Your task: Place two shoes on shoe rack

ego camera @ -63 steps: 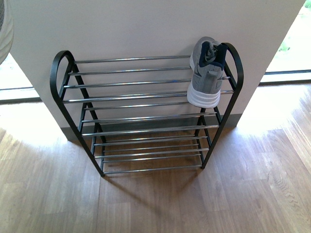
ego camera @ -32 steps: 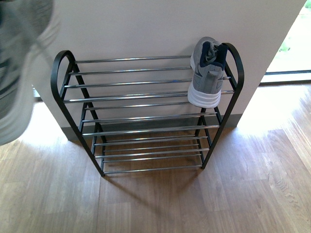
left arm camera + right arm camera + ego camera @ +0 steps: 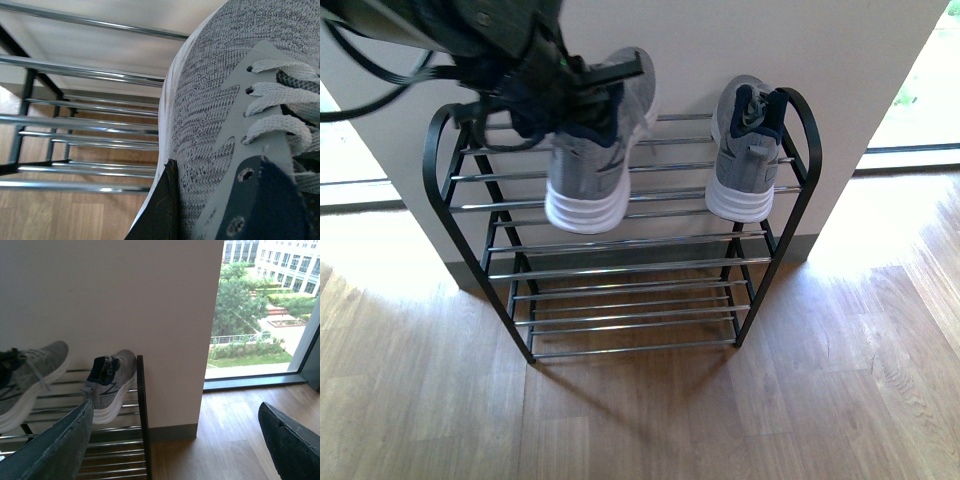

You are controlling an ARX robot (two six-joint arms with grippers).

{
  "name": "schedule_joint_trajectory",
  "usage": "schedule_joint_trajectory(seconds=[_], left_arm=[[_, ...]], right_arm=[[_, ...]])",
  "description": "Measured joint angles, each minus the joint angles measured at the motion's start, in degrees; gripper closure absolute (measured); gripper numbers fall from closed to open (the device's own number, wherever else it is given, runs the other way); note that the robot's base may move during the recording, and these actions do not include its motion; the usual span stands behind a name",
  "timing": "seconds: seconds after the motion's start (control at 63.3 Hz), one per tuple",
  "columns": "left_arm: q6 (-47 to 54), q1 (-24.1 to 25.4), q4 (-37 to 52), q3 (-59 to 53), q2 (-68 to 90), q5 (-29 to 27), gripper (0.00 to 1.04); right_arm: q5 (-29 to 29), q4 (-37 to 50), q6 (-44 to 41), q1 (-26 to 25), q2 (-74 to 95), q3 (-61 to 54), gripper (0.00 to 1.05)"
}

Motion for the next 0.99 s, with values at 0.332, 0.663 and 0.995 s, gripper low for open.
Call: schedule_joint_trajectory(seconds=[0.332, 0.663, 0.995], left_arm=[[-5.7, -2.8, -15.6, 37.9, 23.0, 3.3, 1.03], [-5.9, -3.4, -19.3, 45.8, 25.3, 1.3, 0.52], [-7.0, -2.3, -5.1, 1.3, -10.9, -15.4, 0.09]], right_arm=[[0.0, 0.0, 0.0, 0.0, 0.0, 0.0, 0.09], [0.0, 0.0, 0.0, 0.0, 0.0, 0.0, 0.09], [0.0, 0.0, 0.0, 0.0, 0.0, 0.0, 0.09]])
